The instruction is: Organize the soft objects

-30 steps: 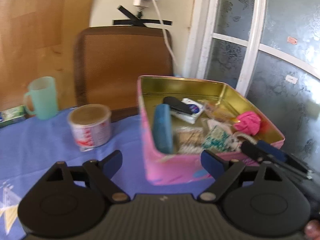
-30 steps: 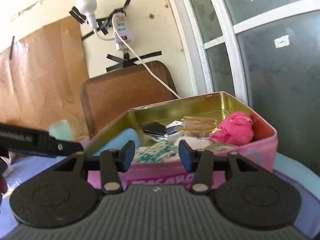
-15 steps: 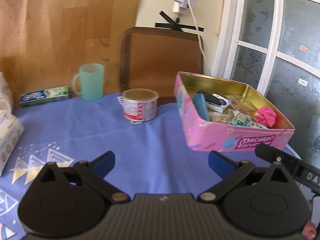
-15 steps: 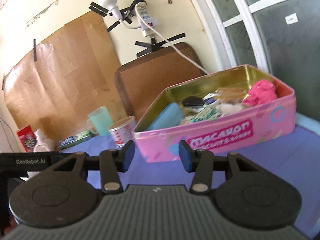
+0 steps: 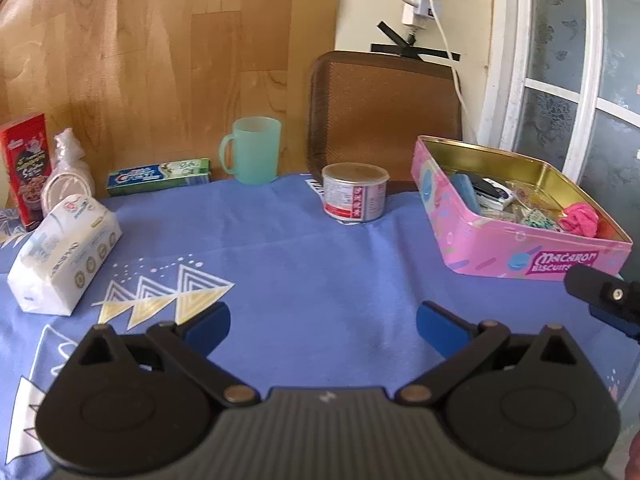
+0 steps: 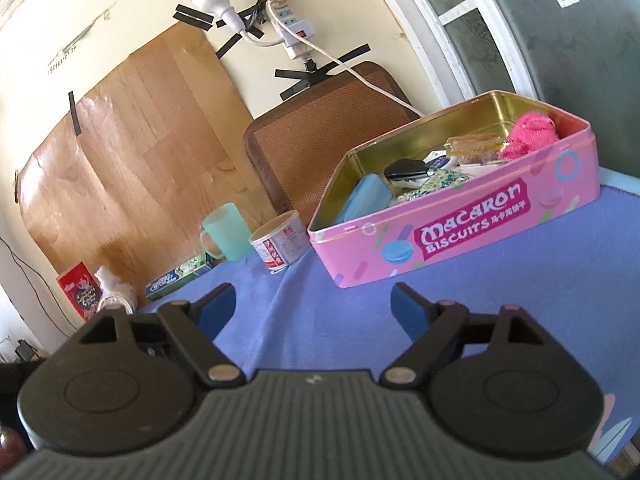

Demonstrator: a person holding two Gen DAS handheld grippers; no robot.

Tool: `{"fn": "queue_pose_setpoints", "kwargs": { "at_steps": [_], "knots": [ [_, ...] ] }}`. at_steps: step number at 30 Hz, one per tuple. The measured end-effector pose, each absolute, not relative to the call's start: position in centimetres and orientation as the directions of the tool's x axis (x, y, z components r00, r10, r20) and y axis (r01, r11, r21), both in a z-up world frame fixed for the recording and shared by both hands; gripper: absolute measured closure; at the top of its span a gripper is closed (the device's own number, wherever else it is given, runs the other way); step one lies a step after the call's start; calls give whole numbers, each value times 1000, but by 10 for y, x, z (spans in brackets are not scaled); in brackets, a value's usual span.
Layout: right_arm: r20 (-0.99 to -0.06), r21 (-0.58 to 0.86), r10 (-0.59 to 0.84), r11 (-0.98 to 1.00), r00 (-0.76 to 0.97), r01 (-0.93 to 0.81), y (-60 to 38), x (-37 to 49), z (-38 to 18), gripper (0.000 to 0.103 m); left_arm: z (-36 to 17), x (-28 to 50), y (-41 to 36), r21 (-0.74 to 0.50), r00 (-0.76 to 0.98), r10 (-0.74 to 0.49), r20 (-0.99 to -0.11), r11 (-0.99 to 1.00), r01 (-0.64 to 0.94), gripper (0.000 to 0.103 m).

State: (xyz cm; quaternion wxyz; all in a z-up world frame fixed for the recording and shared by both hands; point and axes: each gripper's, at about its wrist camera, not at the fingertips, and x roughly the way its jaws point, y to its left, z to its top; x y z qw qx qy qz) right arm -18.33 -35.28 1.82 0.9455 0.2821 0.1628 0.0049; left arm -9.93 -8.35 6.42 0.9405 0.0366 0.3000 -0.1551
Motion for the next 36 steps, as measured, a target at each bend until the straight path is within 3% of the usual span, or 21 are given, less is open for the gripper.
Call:
{"fn": "queue_pose_setpoints", "kwargs": {
  "at_steps": [36],
  "knots": [
    [-200,572,97,820,975,36,-343,-221,18,13,68,-150,-112,140,828,-193,-526,941,308,0]
  ]
}}
